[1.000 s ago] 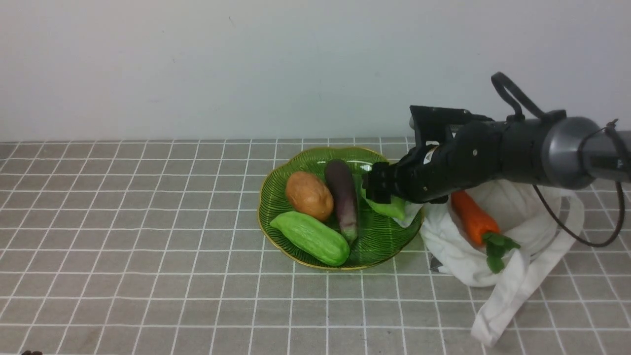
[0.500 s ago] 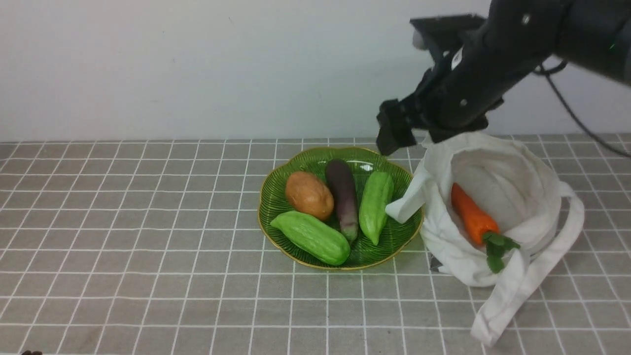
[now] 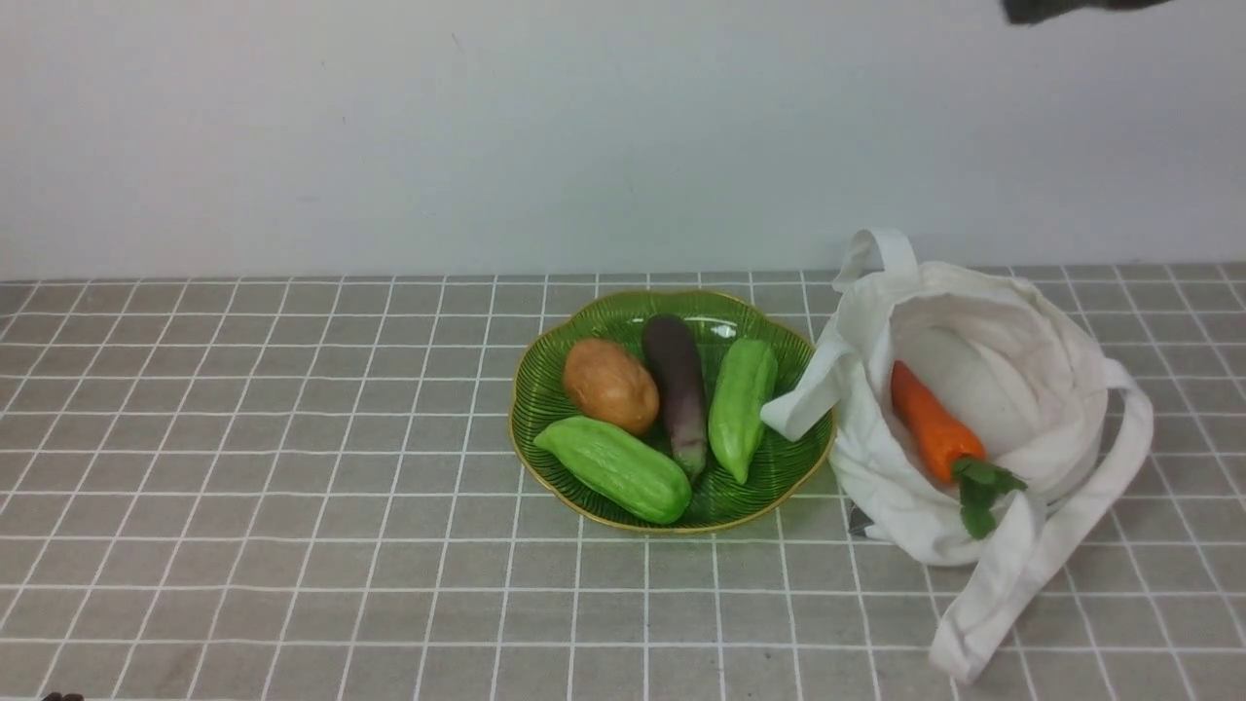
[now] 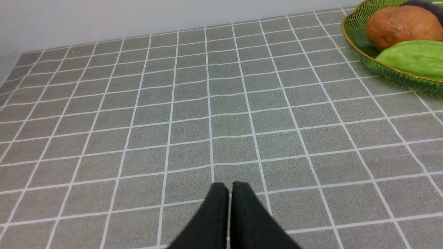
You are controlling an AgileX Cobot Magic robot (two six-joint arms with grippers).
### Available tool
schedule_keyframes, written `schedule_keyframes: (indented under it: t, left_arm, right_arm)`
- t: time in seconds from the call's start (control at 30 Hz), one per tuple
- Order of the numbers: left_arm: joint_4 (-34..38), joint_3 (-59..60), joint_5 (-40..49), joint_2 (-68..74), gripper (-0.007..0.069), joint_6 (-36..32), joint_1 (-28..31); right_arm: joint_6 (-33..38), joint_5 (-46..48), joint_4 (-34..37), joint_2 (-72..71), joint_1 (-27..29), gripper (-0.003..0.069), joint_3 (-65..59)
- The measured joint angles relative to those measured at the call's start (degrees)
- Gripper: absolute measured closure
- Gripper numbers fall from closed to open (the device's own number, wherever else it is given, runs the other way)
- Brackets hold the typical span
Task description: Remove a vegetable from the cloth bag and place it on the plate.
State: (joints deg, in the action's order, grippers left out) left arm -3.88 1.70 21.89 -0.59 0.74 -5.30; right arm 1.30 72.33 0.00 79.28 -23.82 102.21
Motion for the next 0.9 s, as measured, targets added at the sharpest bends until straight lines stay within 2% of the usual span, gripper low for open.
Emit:
schedule_keyframes:
  t: [0.03,0.1,0.3,0.37,0.4,0.63,0.8,0.9]
  left_arm:
    - [0.0,0.0,0.0,0.0,0.0629,0.0,0.0]
    - [0.0,0.0,0.0,0.0,0.0629,0.0,0.0]
    - [0.0,0.0,0.0,0.0,0.0629,0.0,0.0]
    - [0.0,0.0,0.0,0.0,0.0629,0.0,0.0]
    - [0.0,0.0,0.0,0.0,0.0629,0.0,0.0]
    - [0.0,0.0,0.0,0.0,0.0629,0.0,0.0]
    - [0.0,0.0,0.0,0.0,0.0629,0.0,0.0]
    - [0.0,0.0,0.0,0.0,0.0629,0.0,0.0]
  right_arm:
    - [0.0,0.2,0.0,-5.4,0.0,0.0598,-3.4]
    - [-0.3,0.3,0.0,-12.4,0.0,0.0648,-8.1]
    - [-0.5,0.5,0.0,-28.0,0.0,0.0672,-23.2]
    - [-0.7,-4.1,0.4,-35.6,0.0,0.0673,-33.2]
    - [-0.7,-4.7,0.5,-36.1,0.0,0.0673,-34.1]
    - [0.9,-32.2,4.3,-47.3,0.0,0.0674,-63.2]
    - [1.1,-42.1,4.5,-48.3,0.0,0.0674,-70.3]
    - [1.1,-43.1,4.5,-48.3,0.0,0.0674,-70.8]
